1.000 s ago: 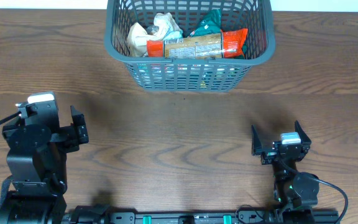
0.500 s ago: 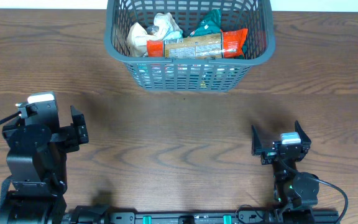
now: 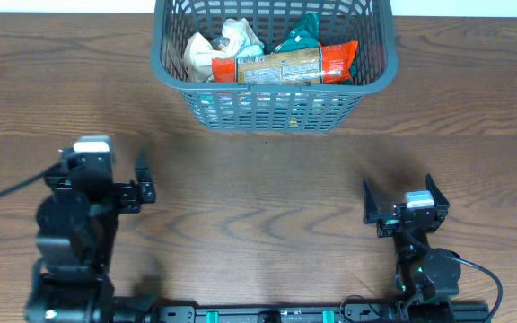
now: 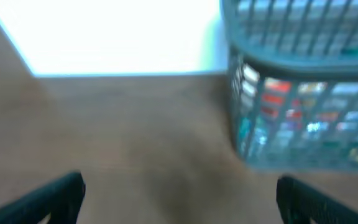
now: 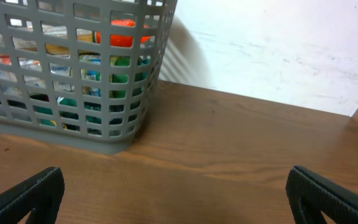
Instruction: Pack container
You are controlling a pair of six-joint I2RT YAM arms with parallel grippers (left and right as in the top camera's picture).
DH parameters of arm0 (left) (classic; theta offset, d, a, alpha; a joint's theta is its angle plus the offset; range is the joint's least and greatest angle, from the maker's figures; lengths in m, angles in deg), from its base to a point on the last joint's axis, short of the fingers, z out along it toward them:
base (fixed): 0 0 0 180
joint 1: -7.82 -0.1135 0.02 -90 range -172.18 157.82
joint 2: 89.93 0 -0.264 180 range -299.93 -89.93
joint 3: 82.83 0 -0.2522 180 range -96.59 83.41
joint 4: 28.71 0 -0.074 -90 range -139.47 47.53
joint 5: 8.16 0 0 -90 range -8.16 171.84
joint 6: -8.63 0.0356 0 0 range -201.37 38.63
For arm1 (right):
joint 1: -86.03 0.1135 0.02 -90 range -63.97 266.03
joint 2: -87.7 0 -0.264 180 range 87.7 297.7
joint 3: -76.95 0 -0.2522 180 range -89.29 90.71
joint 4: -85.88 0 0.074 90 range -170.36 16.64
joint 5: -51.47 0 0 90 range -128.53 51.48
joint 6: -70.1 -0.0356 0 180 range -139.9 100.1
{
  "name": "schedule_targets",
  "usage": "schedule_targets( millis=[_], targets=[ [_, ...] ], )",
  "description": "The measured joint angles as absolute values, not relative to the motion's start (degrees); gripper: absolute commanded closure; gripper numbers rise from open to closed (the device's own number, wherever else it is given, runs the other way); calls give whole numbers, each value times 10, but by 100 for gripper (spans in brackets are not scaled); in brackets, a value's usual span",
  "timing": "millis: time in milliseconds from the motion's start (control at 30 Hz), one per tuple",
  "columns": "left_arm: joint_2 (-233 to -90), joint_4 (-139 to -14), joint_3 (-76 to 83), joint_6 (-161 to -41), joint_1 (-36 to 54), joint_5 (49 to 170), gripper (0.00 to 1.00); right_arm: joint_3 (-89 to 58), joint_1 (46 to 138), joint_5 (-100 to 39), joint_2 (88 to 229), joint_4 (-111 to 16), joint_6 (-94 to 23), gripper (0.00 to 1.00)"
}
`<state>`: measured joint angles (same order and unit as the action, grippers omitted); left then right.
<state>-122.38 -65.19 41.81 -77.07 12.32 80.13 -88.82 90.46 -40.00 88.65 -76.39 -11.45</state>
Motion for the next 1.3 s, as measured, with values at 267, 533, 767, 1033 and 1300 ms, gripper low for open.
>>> schedule_targets(
  millis=[267, 533, 767, 1033, 1300],
  targets=[
    [-1105, -473, 634, -771, 125, 845, 2, -888, 905, -400, 887, -764, -114, 1],
    [-1007, -463, 740, -771, 126, 849, 1, -888, 905, -400, 887, -764, -114, 1],
    [-939, -463, 802, -771, 134, 851, 1, -888, 905, -398, 887, -764, -114, 1],
    [-906, -455, 815, -771, 136, 853, 1, -888, 905, -398, 887, -764, -114, 1],
    [-906, -455, 815, -780, 137, 853, 1, -888, 905, -398, 887, -764, -114, 1]
  ],
)
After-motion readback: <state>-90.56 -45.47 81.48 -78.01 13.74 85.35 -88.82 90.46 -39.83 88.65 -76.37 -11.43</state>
